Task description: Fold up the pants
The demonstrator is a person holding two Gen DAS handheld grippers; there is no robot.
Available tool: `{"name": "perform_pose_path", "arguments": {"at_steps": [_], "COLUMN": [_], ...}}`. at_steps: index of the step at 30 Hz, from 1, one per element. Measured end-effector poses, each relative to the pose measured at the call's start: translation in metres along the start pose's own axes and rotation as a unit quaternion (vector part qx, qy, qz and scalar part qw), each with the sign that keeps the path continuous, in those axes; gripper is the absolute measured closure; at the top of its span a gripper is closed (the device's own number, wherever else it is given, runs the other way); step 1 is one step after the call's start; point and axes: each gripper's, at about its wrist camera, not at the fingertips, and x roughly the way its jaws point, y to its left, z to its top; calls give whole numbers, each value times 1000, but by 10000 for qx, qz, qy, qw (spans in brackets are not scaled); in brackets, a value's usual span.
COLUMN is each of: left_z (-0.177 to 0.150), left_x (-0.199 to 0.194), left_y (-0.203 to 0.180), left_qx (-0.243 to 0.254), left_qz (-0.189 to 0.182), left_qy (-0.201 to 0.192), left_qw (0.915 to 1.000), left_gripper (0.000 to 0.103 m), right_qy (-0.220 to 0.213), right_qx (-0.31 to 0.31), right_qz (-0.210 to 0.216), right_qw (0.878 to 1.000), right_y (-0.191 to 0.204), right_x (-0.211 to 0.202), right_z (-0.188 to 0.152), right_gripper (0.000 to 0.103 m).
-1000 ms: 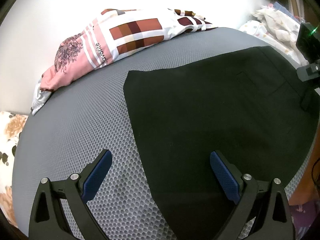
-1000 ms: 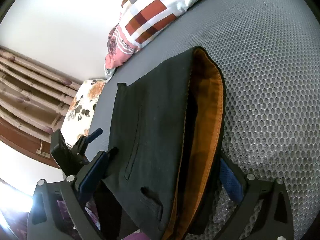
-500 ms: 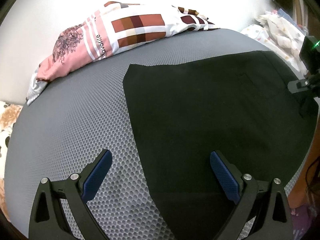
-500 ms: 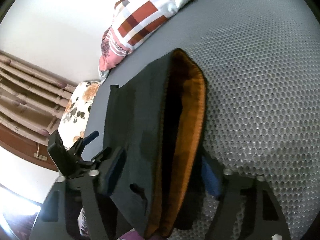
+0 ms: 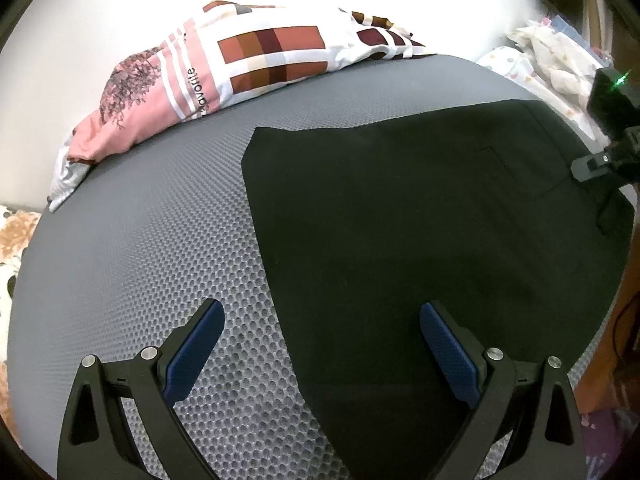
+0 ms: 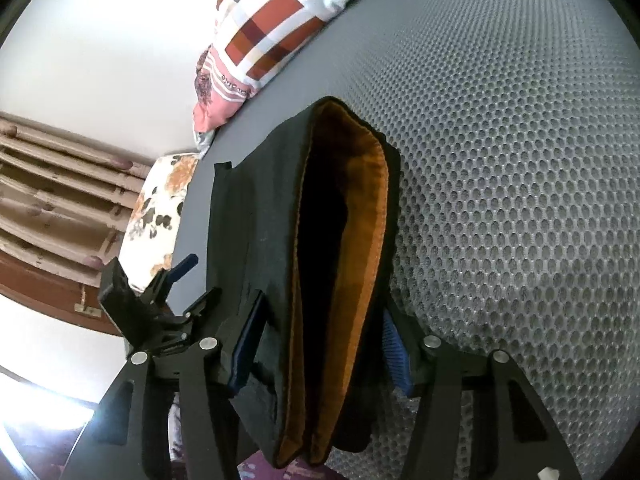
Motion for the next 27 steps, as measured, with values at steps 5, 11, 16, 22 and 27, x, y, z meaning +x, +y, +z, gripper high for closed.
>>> {"name": "perform_pose_path", "arguments": {"at_steps": [5, 11, 16, 22, 27], "left_z": [0, -1, 0, -2, -2], "left_x": [4, 2, 3, 7, 5], "left_y": [6, 3, 4, 6, 6], "left_qx": [-207, -136, -142, -370, -348], "left_qz": [-442, -477, -571, -1267, -1261], "left_qy": [144, 135, 190, 415, 419], "left_qw": [9987, 9987, 9981, 9904, 9905], "left_gripper": [5, 5, 5, 7, 9], "right_qy": [32, 57, 252, 149, 89], "right_qx": [15, -69, -48, -245, -443], "right_qz": [311, 399, 236, 329, 253], "right_qw": [9995, 9992, 9994, 9990, 9987], "right_y": [2, 9, 7, 19, 19], "right_x": [5, 10, 10, 21, 24], "right_z": [3, -1, 3, 5, 4], "right_gripper": [43, 44, 48, 41, 56]}}
